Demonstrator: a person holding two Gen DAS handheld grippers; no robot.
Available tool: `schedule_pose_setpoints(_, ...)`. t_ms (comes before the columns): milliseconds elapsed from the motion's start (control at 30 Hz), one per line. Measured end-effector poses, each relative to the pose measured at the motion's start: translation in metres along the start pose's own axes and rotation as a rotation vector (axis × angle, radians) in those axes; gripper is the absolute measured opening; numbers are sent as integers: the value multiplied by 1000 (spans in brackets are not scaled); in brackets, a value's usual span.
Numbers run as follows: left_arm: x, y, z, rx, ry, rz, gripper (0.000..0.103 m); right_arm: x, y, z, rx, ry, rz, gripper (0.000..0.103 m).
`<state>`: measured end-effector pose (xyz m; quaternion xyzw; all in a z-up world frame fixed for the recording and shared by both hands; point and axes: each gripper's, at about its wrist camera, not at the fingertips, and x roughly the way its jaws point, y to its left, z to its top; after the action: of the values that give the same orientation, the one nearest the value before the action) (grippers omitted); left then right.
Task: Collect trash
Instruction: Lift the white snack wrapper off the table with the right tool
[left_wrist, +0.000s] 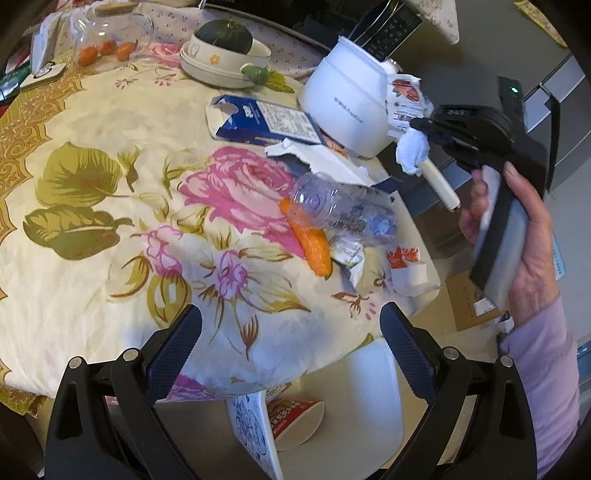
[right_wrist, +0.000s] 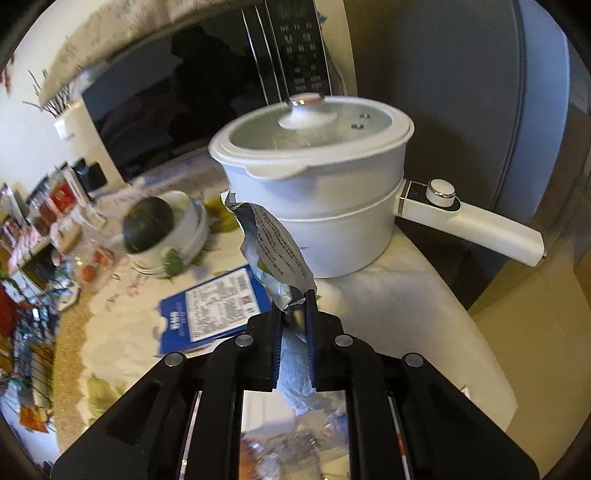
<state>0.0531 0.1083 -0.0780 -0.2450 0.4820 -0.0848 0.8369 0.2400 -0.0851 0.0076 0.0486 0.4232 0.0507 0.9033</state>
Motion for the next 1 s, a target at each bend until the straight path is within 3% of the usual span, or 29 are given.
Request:
schedule_pose_setpoints(233, -14, -6, 11, 24, -91, 6, 94, -17, 11, -33, 44, 45, 127, 13)
schedule_pose_setpoints(333, -16, 0, 14, -7, -93, 7, 94, -12, 19, -41, 19, 67, 105, 18)
schedule_pose_setpoints(433, -15, 7, 14, -34, -79, 17, 94, -4, 25, -45, -4, 105, 84, 28)
schedule_pose_setpoints(500, -14, 11, 13, -45, -72, 18, 94, -2, 32, -47, -44, 107, 58, 41)
schedule_pose_setpoints(800, -21, 16, 10, -78, -38, -27, 94, 27, 72, -26, -118, 178, 10, 61)
schedule_pose_setpoints(933, -32, 24, 10, -113, -20, -71, 94, 46, 109, -23, -277, 177, -88, 66)
schedule_pose_setpoints(1000, -40, 27, 9, -114, -26, -87, 94, 66, 131, -29, -429, 214, -154, 66)
